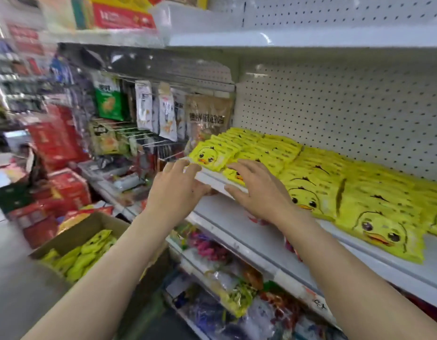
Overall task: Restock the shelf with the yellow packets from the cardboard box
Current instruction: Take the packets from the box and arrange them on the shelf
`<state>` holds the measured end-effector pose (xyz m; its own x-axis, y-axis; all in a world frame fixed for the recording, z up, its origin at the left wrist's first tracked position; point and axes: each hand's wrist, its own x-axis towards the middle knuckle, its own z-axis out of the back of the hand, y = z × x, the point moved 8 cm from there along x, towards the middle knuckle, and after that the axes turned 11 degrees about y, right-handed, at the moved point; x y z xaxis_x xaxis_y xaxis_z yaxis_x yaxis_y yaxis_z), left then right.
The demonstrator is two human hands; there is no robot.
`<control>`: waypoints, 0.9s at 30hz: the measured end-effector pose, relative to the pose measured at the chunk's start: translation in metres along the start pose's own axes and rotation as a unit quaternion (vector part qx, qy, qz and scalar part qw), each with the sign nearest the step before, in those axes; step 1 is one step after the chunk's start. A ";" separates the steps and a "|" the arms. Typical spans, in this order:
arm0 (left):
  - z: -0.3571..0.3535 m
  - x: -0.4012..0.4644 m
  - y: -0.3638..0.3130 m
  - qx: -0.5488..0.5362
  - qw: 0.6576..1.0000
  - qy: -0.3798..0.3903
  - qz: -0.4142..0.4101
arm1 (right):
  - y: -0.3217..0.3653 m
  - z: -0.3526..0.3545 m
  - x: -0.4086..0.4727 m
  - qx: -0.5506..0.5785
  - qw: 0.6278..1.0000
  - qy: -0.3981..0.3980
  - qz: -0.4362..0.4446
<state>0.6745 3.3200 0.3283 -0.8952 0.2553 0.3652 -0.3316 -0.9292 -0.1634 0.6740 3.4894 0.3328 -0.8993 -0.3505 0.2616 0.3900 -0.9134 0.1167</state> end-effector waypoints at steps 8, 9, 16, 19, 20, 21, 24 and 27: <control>0.015 -0.038 0.178 0.064 0.993 0.032 0.097 | 0.149 -0.081 0.106 0.031 0.994 0.048 0.088; 0.014 -0.042 0.195 0.069 0.991 0.036 0.108 | 0.162 -0.091 0.115 0.037 0.993 0.057 0.096; -0.007 -0.052 0.292 0.099 0.978 0.056 0.176 | 0.220 -0.160 0.190 0.058 0.983 0.085 0.153; -0.030 -0.046 0.332 0.112 0.970 0.074 0.201 | 0.236 -0.195 0.223 0.052 0.979 0.099 0.171; -0.039 -0.042 0.346 0.113 0.968 0.080 0.211 | 0.239 -0.209 0.236 0.050 0.977 0.108 0.178; -0.049 -0.038 0.360 0.112 0.965 0.087 0.221 | 0.243 -0.224 0.249 0.052 0.974 0.122 0.182; -0.086 -0.021 0.405 0.106 0.954 0.116 0.255 | 0.249 -0.274 0.295 0.060 0.964 0.164 0.203; -0.132 -0.002 0.447 0.092 0.941 0.152 0.288 | 0.250 -0.330 0.339 0.057 0.952 0.214 0.213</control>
<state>0.4889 2.9393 0.1339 -0.9638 -0.2661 -0.0188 0.2667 -0.9602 -0.0833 0.4013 3.0736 0.1350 -0.6439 -0.7582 -0.1024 0.7340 -0.6499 0.1971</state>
